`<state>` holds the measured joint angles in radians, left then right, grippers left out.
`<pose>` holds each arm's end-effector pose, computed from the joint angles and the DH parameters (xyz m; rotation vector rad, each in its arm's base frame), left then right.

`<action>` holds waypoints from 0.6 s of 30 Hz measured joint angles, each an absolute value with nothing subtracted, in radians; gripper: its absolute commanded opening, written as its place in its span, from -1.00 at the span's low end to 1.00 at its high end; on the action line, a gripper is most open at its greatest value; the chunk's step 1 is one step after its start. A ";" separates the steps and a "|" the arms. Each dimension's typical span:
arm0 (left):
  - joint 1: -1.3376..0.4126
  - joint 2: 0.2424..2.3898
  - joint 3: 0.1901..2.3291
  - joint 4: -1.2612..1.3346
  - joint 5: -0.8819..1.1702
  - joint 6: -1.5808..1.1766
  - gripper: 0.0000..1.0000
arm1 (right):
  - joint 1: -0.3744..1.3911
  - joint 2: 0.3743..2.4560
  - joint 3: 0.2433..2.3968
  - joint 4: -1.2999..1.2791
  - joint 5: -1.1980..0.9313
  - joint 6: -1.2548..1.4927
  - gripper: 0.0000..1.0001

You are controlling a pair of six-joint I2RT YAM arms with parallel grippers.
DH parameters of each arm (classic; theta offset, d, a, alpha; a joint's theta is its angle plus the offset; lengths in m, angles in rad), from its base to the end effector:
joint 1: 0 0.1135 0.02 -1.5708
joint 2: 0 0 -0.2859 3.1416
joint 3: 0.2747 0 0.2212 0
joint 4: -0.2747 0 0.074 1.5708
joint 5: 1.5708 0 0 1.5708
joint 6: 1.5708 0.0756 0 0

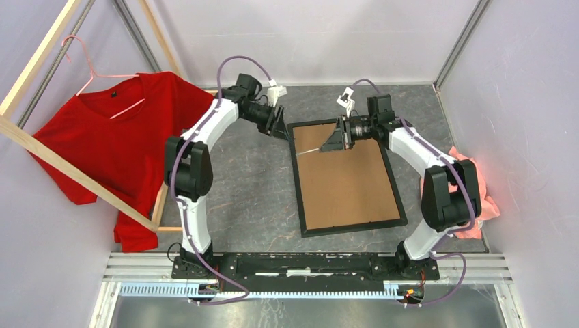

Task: Take the photo out of the frame
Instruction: Adjust the screwdriver, then release the photo frame item from the photo frame.

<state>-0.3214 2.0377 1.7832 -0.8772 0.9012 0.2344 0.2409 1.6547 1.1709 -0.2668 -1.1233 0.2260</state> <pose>0.3810 -0.1893 0.2638 0.9402 2.3172 -1.2258 0.3123 0.1469 0.2797 -0.6047 2.1476 1.5339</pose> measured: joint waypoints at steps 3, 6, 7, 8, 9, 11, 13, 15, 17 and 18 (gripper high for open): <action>-0.287 2.040 1.774 -0.783 0.805 0.136 0.17 | 0.240 1.733 1.279 -0.308 -1.045 0.235 -1.00; -0.287 2.061 1.777 -0.712 0.732 0.063 0.17 | 0.238 1.840 1.412 -0.353 -0.994 0.247 -1.00; -0.290 2.075 1.782 -0.696 0.714 0.045 0.17 | 0.236 1.883 1.462 -0.363 -0.981 0.252 -1.00; -0.293 2.096 1.790 -0.683 0.699 0.025 0.17 | 0.234 1.922 1.507 -0.375 -0.972 0.260 -1.00; -0.295 2.113 1.795 -0.672 0.690 0.012 0.17 | 0.232 1.953 1.539 -0.379 -0.963 0.265 -1.00; -0.299 2.165 1.811 -0.649 0.675 -0.017 0.17 | 0.225 2.022 1.611 -0.393 -0.948 0.284 -1.00; -0.301 2.204 1.821 -0.636 0.664 -0.046 0.17 | 0.217 2.071 1.662 -0.398 -0.940 0.306 -1.00; -0.301 2.237 1.827 -0.621 0.653 -0.073 0.17 | 0.207 2.104 1.691 -0.397 -0.938 0.329 -1.00; -0.300 2.260 1.832 -0.610 0.645 -0.096 0.17 | 0.200 2.120 1.699 -0.393 -0.938 0.348 -1.00; -0.300 2.267 1.837 -0.604 0.641 -0.103 0.17 | 0.198 2.124 1.699 -0.393 -0.939 0.355 -1.00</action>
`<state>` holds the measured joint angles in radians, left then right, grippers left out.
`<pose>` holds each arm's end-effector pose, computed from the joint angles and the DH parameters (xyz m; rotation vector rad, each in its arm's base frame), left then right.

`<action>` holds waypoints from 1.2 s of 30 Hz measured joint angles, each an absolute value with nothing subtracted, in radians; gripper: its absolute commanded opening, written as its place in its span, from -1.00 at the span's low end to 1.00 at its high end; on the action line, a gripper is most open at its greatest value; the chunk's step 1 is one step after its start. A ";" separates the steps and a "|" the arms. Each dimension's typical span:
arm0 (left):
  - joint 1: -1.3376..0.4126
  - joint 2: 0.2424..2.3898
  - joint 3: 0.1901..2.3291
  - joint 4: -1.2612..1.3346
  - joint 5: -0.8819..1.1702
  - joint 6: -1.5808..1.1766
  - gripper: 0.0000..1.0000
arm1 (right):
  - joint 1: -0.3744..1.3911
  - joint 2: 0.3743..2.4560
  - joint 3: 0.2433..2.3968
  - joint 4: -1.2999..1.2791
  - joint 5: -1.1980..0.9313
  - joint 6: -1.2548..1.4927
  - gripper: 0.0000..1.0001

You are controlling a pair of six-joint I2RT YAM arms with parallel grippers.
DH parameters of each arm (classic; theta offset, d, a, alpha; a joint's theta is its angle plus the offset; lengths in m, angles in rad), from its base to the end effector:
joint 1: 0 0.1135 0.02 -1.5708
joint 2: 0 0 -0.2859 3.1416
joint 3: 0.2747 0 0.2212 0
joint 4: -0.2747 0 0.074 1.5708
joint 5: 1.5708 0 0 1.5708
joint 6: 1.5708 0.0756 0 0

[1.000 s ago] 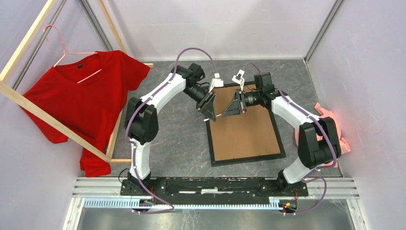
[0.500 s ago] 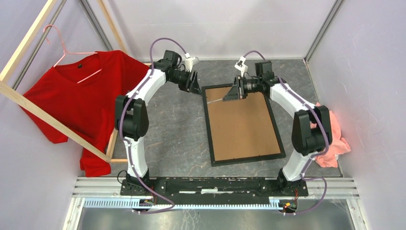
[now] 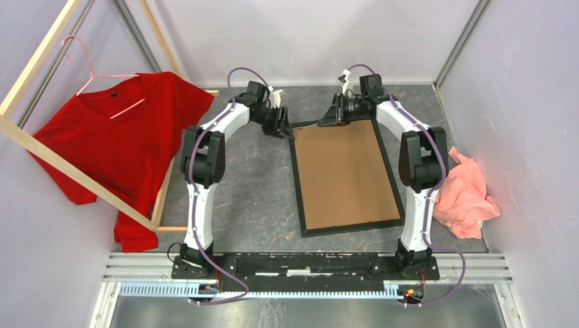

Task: Take the photo out of the frame
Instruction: Release the photo frame item from the photo frame.

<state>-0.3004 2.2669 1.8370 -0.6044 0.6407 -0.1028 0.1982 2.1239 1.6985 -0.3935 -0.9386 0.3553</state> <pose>0.4553 -0.1884 0.1830 0.4883 2.5424 -0.9800 0.4487 0.1523 0.2369 -0.2807 2.3482 1.3812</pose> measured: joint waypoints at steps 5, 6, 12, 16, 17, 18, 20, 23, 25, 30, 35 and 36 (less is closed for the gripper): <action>-0.300 2.291 1.848 -0.558 0.630 -0.155 0.18 | 0.189 2.128 1.656 -0.357 -0.940 0.387 -1.00; -0.300 2.295 1.852 -0.545 0.630 -0.166 0.18 | 0.189 2.129 1.643 -0.348 -0.940 0.393 -1.00; -0.300 2.346 1.916 -0.520 0.625 -0.183 0.19 | 0.187 2.153 1.619 -0.318 -0.941 0.414 -1.00; -0.300 2.383 1.959 -0.521 0.594 -0.183 0.19 | 0.187 2.158 1.600 -0.291 -0.941 0.429 -1.00; -0.300 2.388 1.961 -0.522 0.587 -0.183 0.19 | 0.187 2.158 1.596 -0.283 -0.940 0.433 -1.00; -0.300 2.394 1.966 -0.522 0.577 -0.183 0.19 | 0.187 2.158 1.592 -0.277 -0.940 0.438 -1.00; -0.301 2.400 1.968 -0.524 0.562 -0.183 0.18 | 0.186 2.160 1.590 -0.265 -0.940 0.447 -1.00; -0.301 2.402 1.968 -0.525 0.543 -0.183 0.18 | 0.184 2.166 1.590 -0.247 -0.941 0.457 -1.00; -0.303 2.402 1.968 -0.525 0.529 -0.183 0.18 | 0.181 2.176 1.590 -0.233 -0.941 0.467 -1.00; -0.316 2.403 1.968 -0.524 0.508 -0.183 0.17 | 0.180 2.216 1.588 -0.216 -0.941 0.487 -1.00; -0.333 2.403 1.968 -0.522 0.498 -0.183 0.12 | 0.178 2.233 1.579 -0.196 -0.941 0.503 -1.00; -0.334 2.403 1.968 -0.522 0.497 -0.183 0.11 | 0.178 2.236 1.579 -0.190 -0.941 0.506 -1.00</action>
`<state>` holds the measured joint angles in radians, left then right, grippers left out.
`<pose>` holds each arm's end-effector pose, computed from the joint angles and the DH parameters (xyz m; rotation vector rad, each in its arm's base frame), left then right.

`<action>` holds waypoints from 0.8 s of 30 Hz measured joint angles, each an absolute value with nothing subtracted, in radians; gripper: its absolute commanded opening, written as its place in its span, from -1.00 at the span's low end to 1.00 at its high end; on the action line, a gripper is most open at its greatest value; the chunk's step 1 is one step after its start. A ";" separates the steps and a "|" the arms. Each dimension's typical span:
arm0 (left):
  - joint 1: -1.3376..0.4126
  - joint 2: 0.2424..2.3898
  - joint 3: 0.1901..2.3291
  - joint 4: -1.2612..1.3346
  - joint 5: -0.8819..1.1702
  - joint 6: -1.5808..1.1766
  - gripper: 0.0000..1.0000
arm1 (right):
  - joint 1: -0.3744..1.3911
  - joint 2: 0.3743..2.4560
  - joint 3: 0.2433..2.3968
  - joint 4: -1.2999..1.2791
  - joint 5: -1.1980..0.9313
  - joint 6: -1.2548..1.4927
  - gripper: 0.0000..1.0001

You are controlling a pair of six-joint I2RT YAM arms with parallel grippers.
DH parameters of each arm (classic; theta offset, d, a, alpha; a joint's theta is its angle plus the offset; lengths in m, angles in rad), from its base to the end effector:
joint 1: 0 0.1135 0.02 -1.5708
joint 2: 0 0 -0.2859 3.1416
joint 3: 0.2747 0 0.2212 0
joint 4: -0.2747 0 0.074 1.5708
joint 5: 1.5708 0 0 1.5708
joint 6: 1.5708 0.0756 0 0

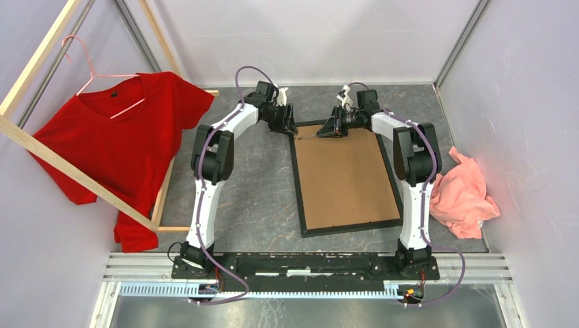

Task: Take the photo out of the frame
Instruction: Release the photo frame item from the photo frame.

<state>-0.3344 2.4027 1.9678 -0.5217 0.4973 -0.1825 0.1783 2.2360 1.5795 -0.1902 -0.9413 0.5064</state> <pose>0.4894 -0.2082 0.1560 0.3984 2.5278 -0.8329 0.4618 0.1453 0.1673 -0.0640 2.4310 1.4480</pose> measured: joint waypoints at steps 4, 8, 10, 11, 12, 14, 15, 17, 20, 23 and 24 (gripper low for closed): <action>-0.337 2.403 1.965 -0.519 0.483 -0.183 0.05 | 0.178 2.244 1.578 -0.169 -0.942 0.522 -1.00; -0.337 2.403 1.956 -0.506 0.476 -0.183 -0.01 | 0.178 2.257 1.577 -0.147 -0.952 0.540 -1.00; -0.337 2.403 1.952 -0.500 0.475 -0.183 -0.06 | 0.178 2.260 1.576 -0.136 -0.957 0.549 -1.00; -0.337 2.403 1.951 -0.499 0.475 -0.183 -0.09 | 0.178 2.261 1.576 -0.132 -0.957 0.553 -1.00; -0.337 2.403 1.951 -0.499 0.475 -0.184 -0.14 | 0.178 2.262 1.576 -0.128 -0.958 0.554 -1.00; -0.336 2.403 1.951 -0.499 0.476 -0.185 -0.19 | 0.178 2.268 1.576 -0.119 -0.962 0.562 -1.00; -0.336 2.402 1.951 -0.499 0.476 -0.186 -0.22 | 0.178 2.271 1.576 -0.113 -0.966 0.566 -1.00; -0.333 2.402 1.951 -0.499 0.480 -0.194 -0.27 | 0.178 2.275 1.576 -0.109 -0.971 0.573 -1.00; -0.332 2.402 1.949 -0.497 0.480 -0.202 -0.30 | 0.178 2.277 1.576 -0.105 -0.973 0.580 -1.00; -0.332 2.399 1.941 -0.490 0.480 -0.208 -0.33 | 0.178 2.284 1.576 -0.097 -0.984 0.584 -1.00; -0.332 2.397 1.937 -0.485 0.480 -0.209 -0.34 | 0.178 2.286 1.576 -0.094 -0.988 0.587 -1.00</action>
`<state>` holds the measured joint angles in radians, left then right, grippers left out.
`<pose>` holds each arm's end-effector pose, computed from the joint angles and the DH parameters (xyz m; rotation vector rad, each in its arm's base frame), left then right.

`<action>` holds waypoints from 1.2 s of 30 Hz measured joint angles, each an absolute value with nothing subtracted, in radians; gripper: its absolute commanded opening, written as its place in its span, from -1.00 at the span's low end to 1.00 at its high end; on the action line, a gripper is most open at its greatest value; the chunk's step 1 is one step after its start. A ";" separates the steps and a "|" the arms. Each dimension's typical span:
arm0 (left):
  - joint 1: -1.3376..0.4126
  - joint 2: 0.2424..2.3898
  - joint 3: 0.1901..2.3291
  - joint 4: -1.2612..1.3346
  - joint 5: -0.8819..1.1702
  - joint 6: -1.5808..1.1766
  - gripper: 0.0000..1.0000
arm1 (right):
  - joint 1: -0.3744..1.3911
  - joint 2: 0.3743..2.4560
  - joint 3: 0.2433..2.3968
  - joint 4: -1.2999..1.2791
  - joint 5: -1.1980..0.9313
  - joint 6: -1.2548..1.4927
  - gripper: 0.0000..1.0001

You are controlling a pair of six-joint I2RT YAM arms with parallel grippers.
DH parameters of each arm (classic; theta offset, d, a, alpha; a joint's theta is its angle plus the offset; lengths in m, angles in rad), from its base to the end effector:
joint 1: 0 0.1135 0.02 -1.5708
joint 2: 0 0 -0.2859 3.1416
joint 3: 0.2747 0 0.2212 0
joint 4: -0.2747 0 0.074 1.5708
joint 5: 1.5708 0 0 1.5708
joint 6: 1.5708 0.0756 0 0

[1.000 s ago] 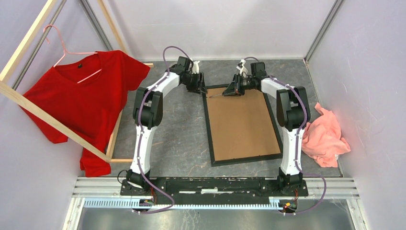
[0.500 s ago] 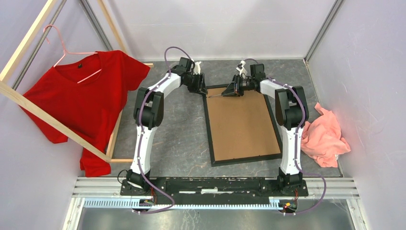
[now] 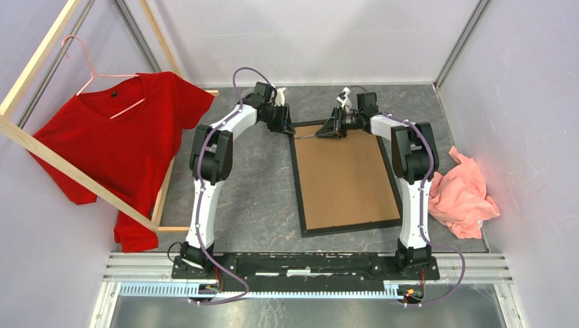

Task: Take the photo out of the frame
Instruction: Release the photo frame item from the photo frame.

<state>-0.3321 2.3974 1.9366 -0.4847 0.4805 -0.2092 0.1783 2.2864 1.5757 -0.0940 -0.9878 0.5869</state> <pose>0.4899 -0.2059 0.1519 0.3576 2.5290 -0.8211 0.4693 0.1487 0.1525 -0.0225 2.4127 1.5325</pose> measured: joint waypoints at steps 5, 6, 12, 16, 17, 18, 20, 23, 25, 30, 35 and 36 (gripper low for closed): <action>-0.332 2.381 1.899 -0.447 0.480 -0.213 -0.38 | 0.179 2.290 1.576 -0.084 -0.994 0.593 -1.00; -0.332 2.376 1.890 -0.438 0.480 -0.213 -0.39 | 0.180 2.291 1.576 -0.083 -0.994 0.596 -1.00; -0.333 2.347 1.832 -0.384 0.480 -0.218 -0.47 | 0.181 2.306 1.576 -0.068 -1.015 0.604 -1.00; -0.333 2.332 1.803 -0.366 0.478 -0.218 -0.53 | 0.182 2.319 1.582 -0.062 -1.035 0.606 -1.00; -0.333 2.331 1.799 -0.362 0.478 -0.218 -0.55 | 0.182 2.322 1.583 -0.060 -1.039 0.607 -1.00; -0.333 2.330 1.797 -0.360 0.478 -0.218 -0.57 | 0.182 2.324 1.584 -0.059 -1.043 0.609 -1.00; -0.333 2.328 1.793 -0.355 0.478 -0.218 -0.60 | 0.182 2.328 1.587 -0.056 -1.047 0.609 -1.00; -0.334 2.323 1.782 -0.345 0.477 -0.218 -0.67 | 0.182 2.336 1.592 -0.050 -1.058 0.610 -1.00; -0.333 2.316 1.771 -0.342 0.475 -0.219 -0.70 | 0.183 2.343 1.595 -0.046 -1.068 0.611 -1.00; -0.331 2.292 1.735 -0.335 0.465 -0.219 -0.82 | 0.191 2.356 1.600 -0.033 -1.090 0.614 -1.00; -0.330 2.279 1.713 -0.329 0.461 -0.219 -0.96 | 0.198 2.365 1.610 -0.031 -1.099 0.618 -1.00; -0.330 2.278 1.712 -0.329 0.461 -0.219 -0.96 | 0.199 2.369 1.615 -0.031 -1.102 0.622 -1.00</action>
<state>-0.3302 2.2780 1.7119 -0.3294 0.4606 -0.2192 0.1986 2.3692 1.6154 -0.0311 -1.1023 0.6216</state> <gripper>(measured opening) 0.401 0.244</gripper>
